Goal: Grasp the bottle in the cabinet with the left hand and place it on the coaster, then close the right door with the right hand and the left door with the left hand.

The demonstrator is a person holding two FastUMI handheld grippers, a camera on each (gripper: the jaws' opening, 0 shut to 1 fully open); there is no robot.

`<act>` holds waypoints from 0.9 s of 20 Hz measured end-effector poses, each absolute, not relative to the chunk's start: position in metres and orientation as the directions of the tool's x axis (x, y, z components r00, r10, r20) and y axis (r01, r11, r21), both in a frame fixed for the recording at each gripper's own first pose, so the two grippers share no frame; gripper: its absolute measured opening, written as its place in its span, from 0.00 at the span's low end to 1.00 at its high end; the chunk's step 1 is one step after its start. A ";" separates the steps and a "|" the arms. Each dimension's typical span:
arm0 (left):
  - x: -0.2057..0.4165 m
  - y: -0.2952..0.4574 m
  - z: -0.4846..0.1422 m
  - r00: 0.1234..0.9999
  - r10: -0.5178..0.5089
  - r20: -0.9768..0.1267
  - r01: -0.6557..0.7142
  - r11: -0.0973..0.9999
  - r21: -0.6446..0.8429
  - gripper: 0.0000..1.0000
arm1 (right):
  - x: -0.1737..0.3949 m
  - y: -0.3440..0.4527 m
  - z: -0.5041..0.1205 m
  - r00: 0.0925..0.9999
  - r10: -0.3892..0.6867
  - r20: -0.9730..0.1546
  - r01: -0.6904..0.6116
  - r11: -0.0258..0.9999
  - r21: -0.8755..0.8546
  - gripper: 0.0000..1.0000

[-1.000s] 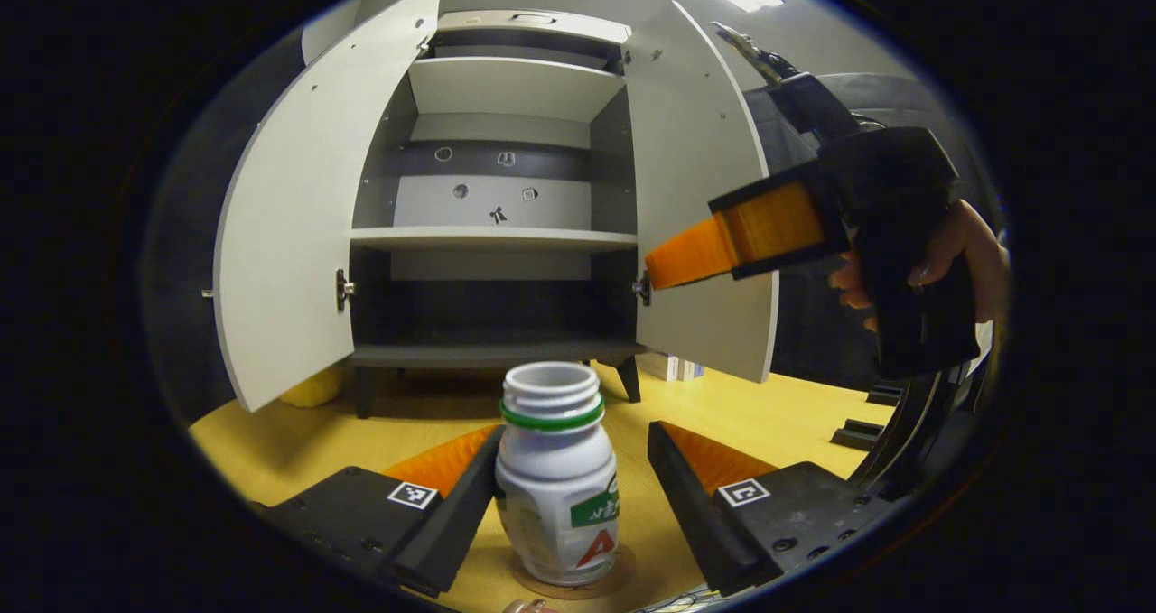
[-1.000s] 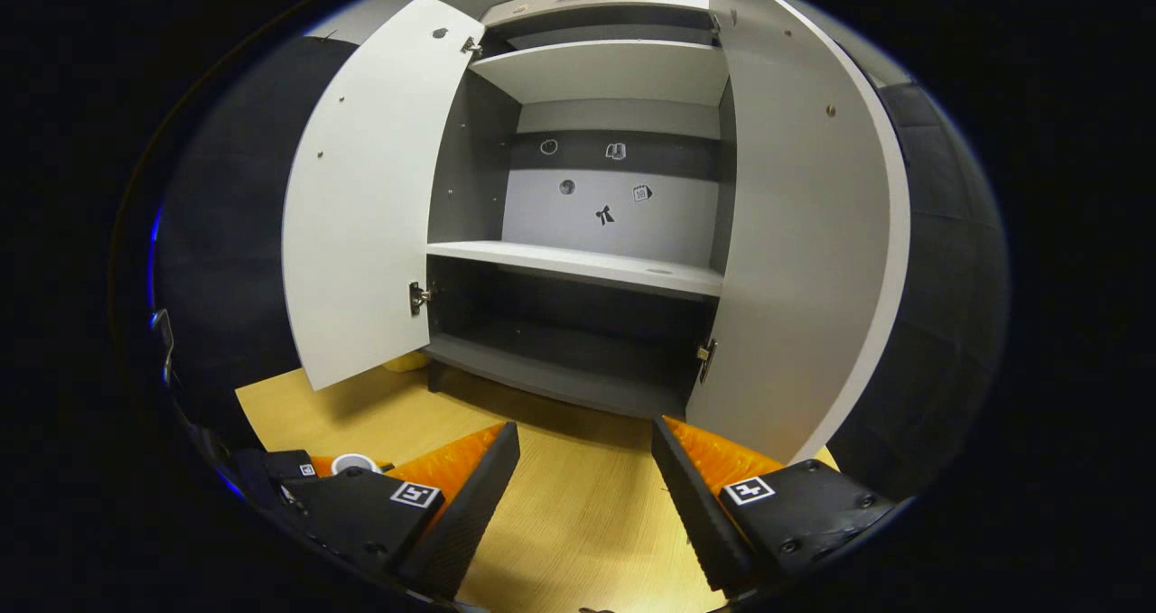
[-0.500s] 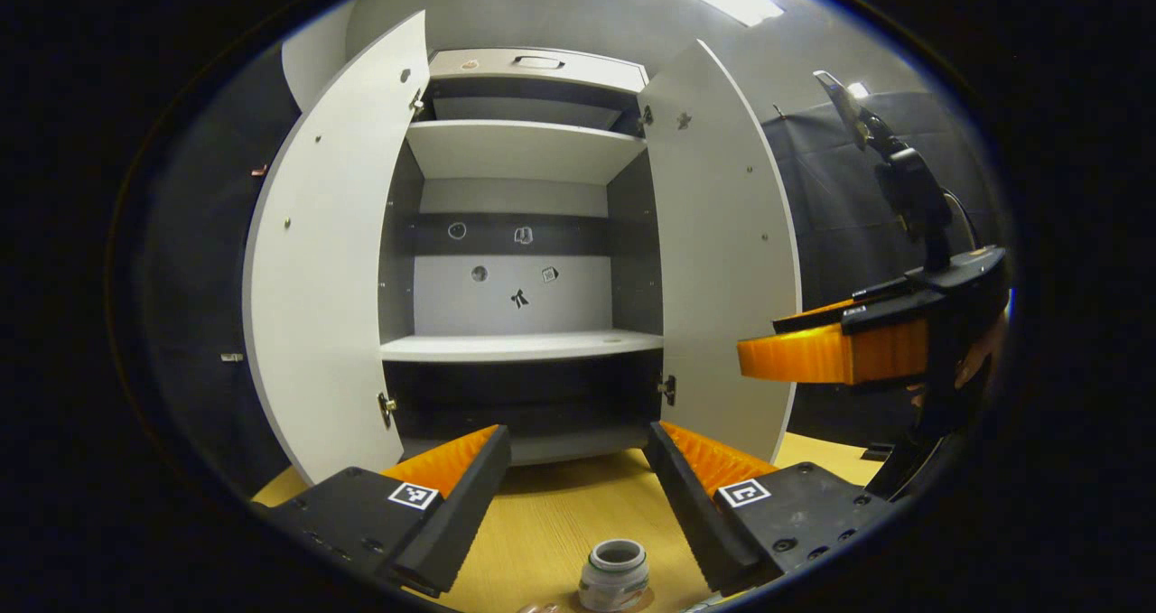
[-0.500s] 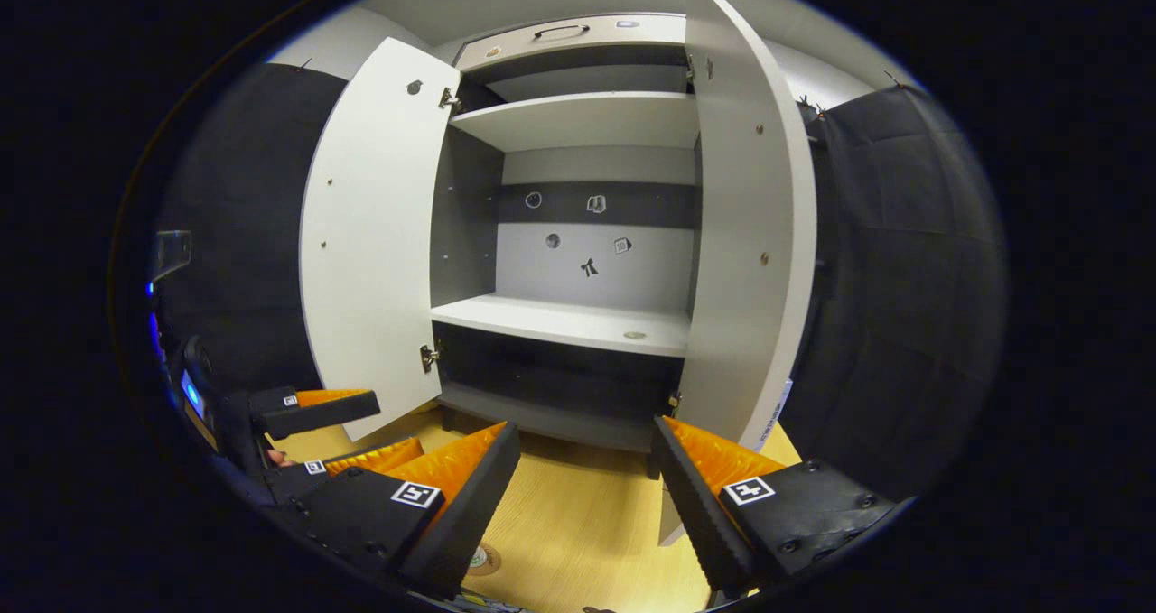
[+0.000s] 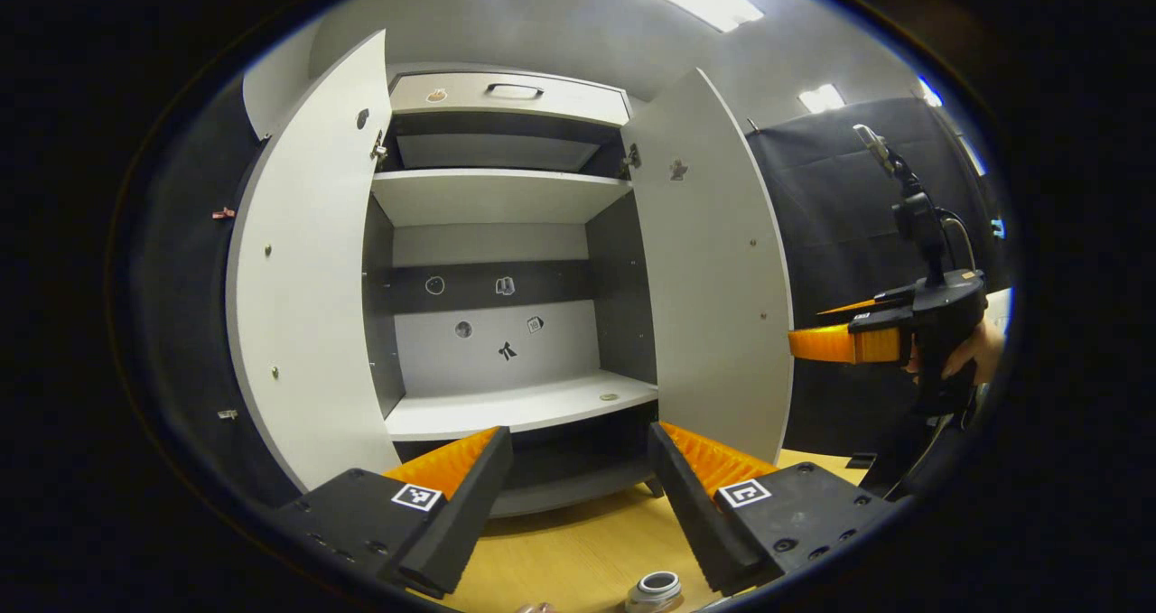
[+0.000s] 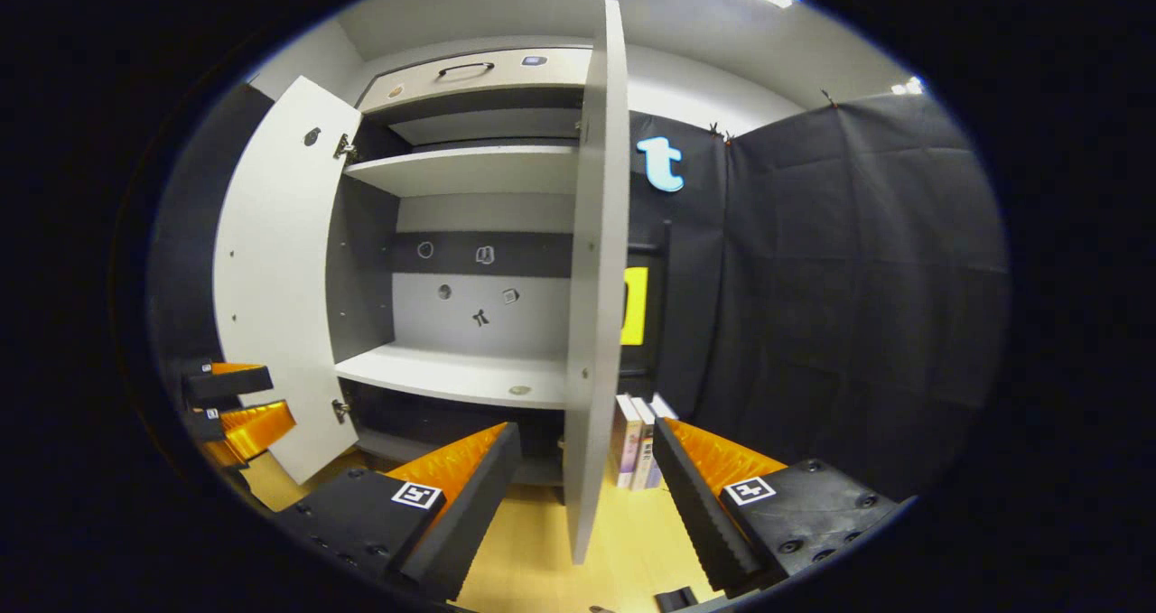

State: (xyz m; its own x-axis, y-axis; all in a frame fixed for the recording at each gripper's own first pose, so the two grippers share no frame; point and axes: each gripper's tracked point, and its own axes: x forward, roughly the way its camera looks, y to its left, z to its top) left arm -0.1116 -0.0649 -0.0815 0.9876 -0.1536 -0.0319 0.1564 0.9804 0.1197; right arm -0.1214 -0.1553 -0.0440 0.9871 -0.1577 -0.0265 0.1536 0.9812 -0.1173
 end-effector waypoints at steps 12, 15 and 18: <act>-0.074 -0.054 -0.054 1.000 0.005 -0.013 -0.005 0.998 0.057 0.96 | -0.057 -0.269 -0.009 0.978 -0.204 0.038 0.206 0.977 -0.064 0.97; -0.069 -0.060 -0.053 0.998 0.064 -0.014 -0.063 0.995 0.079 0.96 | -0.037 -0.269 -0.014 0.992 -0.120 0.024 0.121 0.991 -0.053 0.97; -0.071 -0.059 -0.054 0.992 0.126 -0.022 -0.122 0.984 0.128 0.97 | -0.027 -0.254 -0.019 1.000 -0.022 0.009 0.022 1.000 -0.021 0.97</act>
State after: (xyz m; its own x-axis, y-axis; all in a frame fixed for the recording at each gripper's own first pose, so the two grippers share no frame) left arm -0.0705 -0.0589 -0.0537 0.9918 0.1258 -0.0218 -0.1220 0.9843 0.1275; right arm -0.0272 -0.2537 -0.0187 0.9997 -0.0221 0.0090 0.0223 0.9995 -0.0209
